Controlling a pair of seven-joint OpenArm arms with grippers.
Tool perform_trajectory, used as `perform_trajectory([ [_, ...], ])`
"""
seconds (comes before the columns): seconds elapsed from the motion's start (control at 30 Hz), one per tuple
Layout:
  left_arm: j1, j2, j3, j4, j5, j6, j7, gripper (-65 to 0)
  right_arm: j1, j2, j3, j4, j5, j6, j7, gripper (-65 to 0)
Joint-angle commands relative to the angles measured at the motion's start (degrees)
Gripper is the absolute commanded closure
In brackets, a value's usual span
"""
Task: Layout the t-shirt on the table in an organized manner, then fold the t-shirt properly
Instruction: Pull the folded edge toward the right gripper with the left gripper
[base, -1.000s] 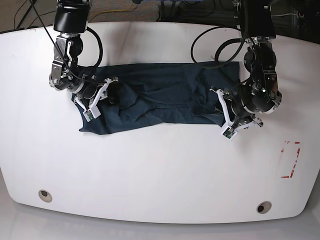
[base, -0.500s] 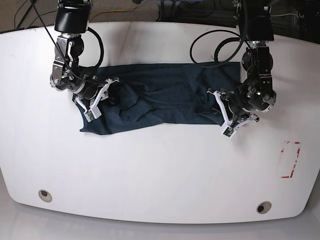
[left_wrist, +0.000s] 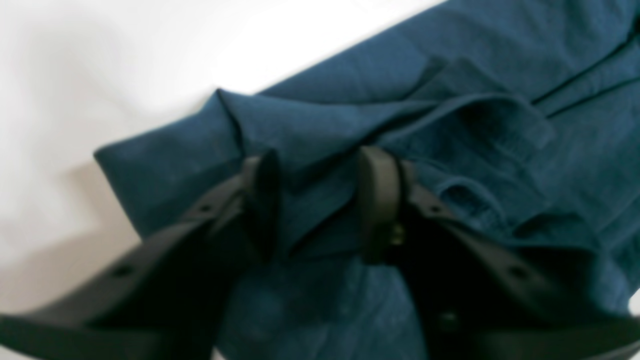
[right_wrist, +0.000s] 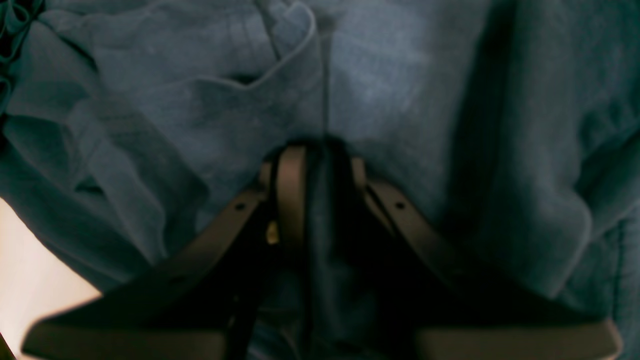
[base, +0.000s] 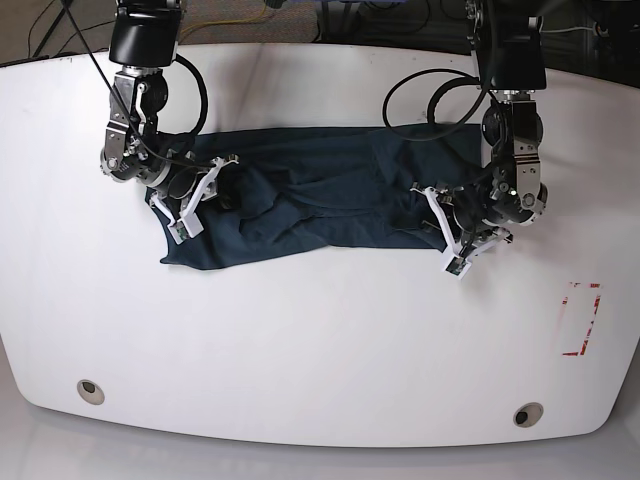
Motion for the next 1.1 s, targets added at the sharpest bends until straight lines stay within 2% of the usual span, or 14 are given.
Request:
perform_trajectory([
  [0.0, -1.1, -0.1, 0.0, 1.0, -0.7, -0.4, -0.9, -4.3, -0.3, 0.3, -0.2, -0.2, -3.5, -0.5, -3.7, -11.7],
  [0.07, -1.1, 0.0, 0.3, 1.2, -0.8, -0.4, -0.9, 0.0, -0.3, 0.3, -0.2, -0.2, -3.5, -0.5, -3.7, -11.7],
  [0.33, -1.1, 0.1, 3.8, 6.3, -0.9, -0.5, -0.9, 0.0, -0.3, 0.2, -0.2, -0.2, -3.5, -0.5, -3.7, -11.7],
  [0.6, -4.5, 0.2, 9.0, 6.1, -1.0, -0.5, -1.0, 0.0, -0.2, 0.2, -0.2, -0.2, -3.5, -0.5, -3.7, -11.7],
  [0.8, -7.1, 2.5, 11.3, 4.4, -0.7, -0.4, -0.9, 0.0, -0.2, 0.2, -0.2, -0.2, -3.5, -0.5, -3.7, -11.7],
  [0.97, -7.4, 2.4, 11.2, 6.5, -0.7, -0.2, 3.7, 0.0, 0.3, 0.2, -0.2, -0.2, -3.5, -0.5, -3.7, -11.7],
  [1.07, -7.3, 1.5, 10.4, 7.6, -0.7, -0.1, 5.7, -3.2, 0.5, 0.2, -0.2, -0.3, -3.5, -0.5, -3.7, -11.7],
])
